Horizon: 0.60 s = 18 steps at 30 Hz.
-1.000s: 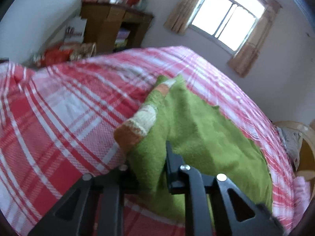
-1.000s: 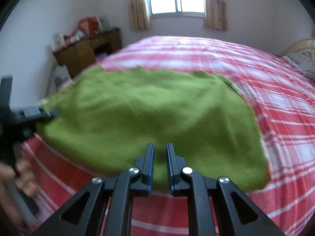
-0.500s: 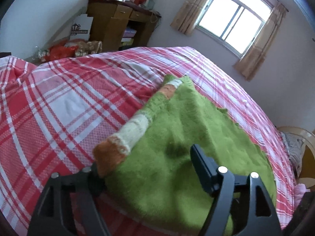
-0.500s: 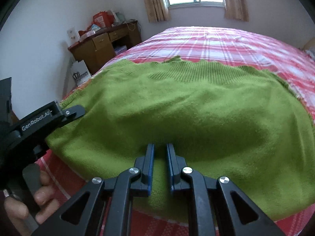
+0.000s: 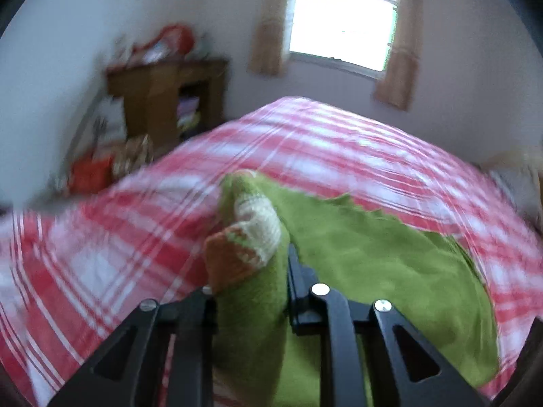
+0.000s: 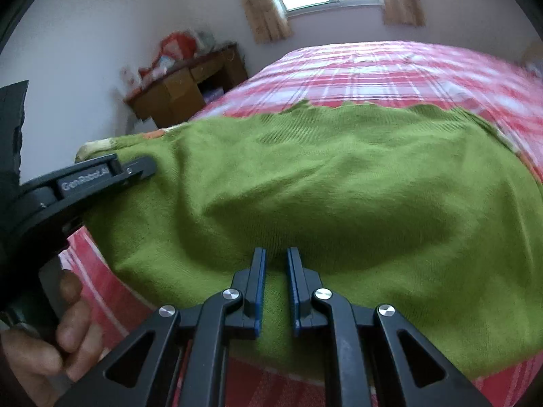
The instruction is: Fold small clothes
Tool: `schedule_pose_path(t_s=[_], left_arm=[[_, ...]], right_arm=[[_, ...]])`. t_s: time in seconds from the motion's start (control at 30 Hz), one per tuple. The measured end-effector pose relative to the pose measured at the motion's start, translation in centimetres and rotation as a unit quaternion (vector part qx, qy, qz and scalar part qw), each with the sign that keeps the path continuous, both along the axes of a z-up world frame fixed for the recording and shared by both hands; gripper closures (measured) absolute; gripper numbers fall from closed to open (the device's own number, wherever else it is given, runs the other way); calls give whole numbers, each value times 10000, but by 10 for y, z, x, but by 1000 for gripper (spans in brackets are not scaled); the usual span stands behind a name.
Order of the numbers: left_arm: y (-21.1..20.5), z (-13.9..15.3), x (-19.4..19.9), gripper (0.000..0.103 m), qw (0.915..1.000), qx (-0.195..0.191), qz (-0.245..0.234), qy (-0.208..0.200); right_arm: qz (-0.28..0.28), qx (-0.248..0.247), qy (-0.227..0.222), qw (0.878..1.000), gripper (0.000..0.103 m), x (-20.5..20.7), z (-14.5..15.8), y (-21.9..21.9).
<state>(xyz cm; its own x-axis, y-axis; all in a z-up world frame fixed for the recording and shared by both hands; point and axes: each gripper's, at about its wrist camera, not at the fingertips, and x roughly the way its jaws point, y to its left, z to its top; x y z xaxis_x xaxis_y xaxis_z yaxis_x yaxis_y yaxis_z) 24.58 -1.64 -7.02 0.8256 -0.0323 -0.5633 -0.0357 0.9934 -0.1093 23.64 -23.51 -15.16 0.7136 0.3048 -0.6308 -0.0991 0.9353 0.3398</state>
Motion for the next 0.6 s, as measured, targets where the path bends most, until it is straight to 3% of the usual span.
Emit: schedule_pose_path(t_s=[0.1, 0.3, 0.43, 0.5, 0.6], left_arm=[[-39, 8, -8, 84, 9965, 587, -569, -170], [-110, -24, -21, 84, 9747, 1758, -1376, -77], [-127, -46, -26, 84, 9627, 2274, -1465, 17], [-126, -43, -27, 84, 9630, 2258, -1468, -6], [-116, -39, -25, 84, 9703, 1871, -1536, 8]], right_arm=[[-475, 121, -72, 9988, 90, -13, 6, -32], [-952, -3, 141, 9954, 90, -27, -5, -77], [-943, 273, 160, 9950, 90, -28, -12, -87], [-926, 211, 181, 9953, 90, -25, -11, -85], [-790, 269, 233, 9962, 90, -19, -6, -90]])
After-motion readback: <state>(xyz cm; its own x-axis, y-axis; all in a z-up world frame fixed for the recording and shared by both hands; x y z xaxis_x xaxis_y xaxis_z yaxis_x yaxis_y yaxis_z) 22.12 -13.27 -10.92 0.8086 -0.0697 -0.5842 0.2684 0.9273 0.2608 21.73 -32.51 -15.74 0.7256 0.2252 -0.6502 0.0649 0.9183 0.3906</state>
